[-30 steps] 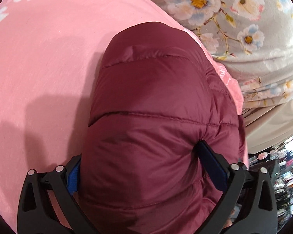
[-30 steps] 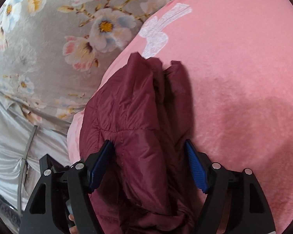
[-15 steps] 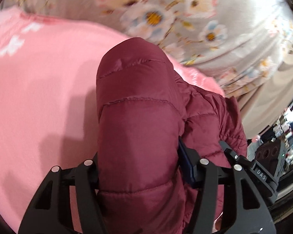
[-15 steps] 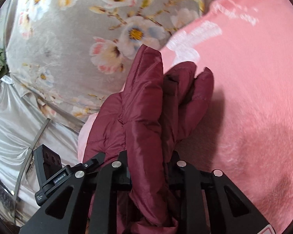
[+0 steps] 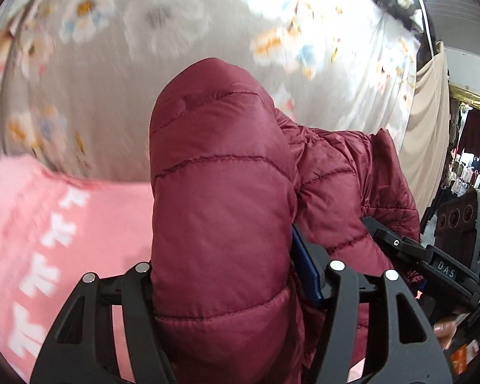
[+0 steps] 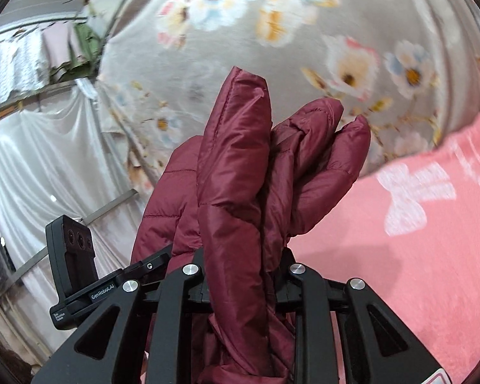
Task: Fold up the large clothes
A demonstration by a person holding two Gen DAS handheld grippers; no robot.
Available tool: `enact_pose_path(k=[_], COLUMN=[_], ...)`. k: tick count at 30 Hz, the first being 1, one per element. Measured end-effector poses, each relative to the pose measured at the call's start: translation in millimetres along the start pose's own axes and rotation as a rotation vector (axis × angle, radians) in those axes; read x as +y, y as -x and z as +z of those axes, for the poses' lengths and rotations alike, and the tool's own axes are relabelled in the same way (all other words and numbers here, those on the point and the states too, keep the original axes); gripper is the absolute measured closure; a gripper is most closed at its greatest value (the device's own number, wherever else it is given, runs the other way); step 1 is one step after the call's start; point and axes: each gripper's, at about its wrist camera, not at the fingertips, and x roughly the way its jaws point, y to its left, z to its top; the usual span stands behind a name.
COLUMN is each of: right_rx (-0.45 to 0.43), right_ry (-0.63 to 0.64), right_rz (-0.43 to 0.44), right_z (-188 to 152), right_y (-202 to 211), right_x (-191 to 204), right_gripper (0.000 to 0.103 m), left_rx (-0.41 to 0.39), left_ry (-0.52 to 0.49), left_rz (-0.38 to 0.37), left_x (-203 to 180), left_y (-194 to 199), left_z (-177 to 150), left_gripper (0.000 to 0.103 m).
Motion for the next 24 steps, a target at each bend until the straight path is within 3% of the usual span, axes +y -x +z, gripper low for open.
enact_pose_path(k=[5,13,19,24], right_rx=[0.008,0.113,0.222,0.293], right_ry=[0.07,0.132,0.151,0.098], right_rz=[0.059,0.067,0.009,-0.037], right_z=[0,-27,-60,-93], right_y=[-44,-145,-214,-255], right_x=[42,65,47,8], right_gripper=[0.081,0.081,0.081,0.08], left_rx=[-0.044,0.005,0.065,0.132], left_ry=[-0.004,0.114,0.19,0.215], left_rz=[0.033,0.12,0.135,0.148], left_x=[61,159,213,232], left_y=[19,-20,-64,-107], left_z=[6,-22,-65,-92], left_gripper=[0.039,0.039,0.039,0.039])
